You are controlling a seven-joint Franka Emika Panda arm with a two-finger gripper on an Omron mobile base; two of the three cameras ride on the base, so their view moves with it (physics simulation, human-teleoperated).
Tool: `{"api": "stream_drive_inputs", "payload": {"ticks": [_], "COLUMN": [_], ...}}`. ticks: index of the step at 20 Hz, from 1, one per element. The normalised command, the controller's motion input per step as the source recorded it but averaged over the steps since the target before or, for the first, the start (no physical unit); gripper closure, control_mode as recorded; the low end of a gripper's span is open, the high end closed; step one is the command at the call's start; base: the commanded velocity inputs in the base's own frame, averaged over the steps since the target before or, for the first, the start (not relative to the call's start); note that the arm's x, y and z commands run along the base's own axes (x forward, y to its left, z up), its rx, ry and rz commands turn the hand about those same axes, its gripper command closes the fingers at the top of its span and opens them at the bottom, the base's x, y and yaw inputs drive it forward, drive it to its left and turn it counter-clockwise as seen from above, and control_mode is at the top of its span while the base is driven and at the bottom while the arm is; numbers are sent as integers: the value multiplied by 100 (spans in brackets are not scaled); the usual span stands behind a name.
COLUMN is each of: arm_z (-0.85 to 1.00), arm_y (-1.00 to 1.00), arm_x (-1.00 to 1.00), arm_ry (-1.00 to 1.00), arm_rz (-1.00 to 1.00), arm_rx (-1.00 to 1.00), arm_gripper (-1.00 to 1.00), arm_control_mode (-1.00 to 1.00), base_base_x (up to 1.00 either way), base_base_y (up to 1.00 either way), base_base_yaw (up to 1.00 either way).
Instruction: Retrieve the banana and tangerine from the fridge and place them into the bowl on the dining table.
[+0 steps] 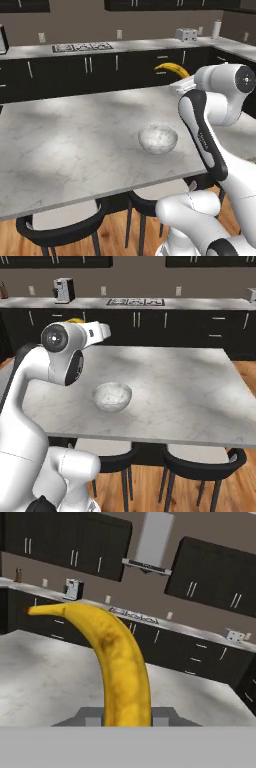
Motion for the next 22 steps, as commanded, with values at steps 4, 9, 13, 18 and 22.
{"api": "stream_drive_inputs", "payload": {"ticks": [4, 9, 13, 18, 22], "arm_z": [0, 0, -3, -6, -30], "arm_y": [0, 0, 0, -7, -11], "arm_x": [0, 0, 34, 47, 3], "arm_ry": [0, 0, 10, 24, 30], "arm_rz": [0, 0, 3, -2, -5], "arm_rx": [0, 0, 0, 0, 0], "arm_gripper": [100, 100, 100, 100, 100], "arm_control_mode": [100, 100, -100, -100, -100], "base_base_x": [49, 44, 27, 0, 0], "base_base_y": [-65, -10, 0, 0, 0], "base_base_yaw": [39, 21, 5, 0, 0]}}
